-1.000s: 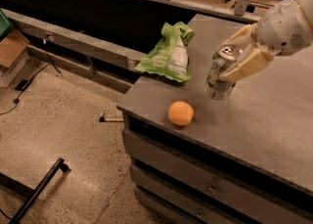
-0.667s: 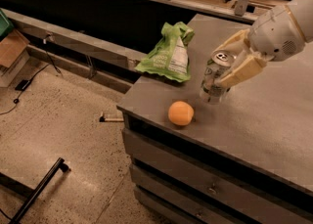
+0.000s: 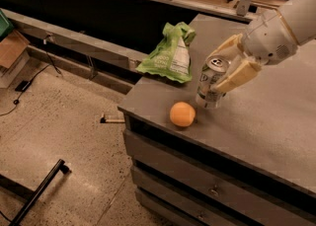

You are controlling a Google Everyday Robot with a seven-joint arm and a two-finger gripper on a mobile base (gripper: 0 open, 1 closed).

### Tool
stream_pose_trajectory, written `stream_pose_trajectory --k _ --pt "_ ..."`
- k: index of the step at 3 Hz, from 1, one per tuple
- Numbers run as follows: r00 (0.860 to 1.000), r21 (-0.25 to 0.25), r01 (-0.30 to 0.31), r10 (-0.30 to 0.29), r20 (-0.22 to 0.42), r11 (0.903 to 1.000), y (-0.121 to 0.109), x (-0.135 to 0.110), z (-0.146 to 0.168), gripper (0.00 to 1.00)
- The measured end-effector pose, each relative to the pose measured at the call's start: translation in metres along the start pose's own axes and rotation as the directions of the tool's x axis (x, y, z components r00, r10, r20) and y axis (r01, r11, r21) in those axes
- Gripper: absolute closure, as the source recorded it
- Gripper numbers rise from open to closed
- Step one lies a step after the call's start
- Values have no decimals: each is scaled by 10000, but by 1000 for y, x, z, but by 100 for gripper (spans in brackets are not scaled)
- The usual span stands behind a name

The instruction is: Move 7up can near orange

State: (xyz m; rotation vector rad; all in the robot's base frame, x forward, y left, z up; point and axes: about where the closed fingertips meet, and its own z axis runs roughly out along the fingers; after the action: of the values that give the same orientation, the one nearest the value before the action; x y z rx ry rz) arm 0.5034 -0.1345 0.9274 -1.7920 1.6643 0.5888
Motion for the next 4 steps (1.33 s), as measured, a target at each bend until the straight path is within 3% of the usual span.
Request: stream_pose_trajectory --k 1,3,4 --pt "9999 -432 -144 143 -33 9990 -1 3 7 52" --pt "9988 -811 -479 488 99 9956 -6 15 16 5" --pt "9987 -794 -482 494 128 9957 -7 15 17 0"
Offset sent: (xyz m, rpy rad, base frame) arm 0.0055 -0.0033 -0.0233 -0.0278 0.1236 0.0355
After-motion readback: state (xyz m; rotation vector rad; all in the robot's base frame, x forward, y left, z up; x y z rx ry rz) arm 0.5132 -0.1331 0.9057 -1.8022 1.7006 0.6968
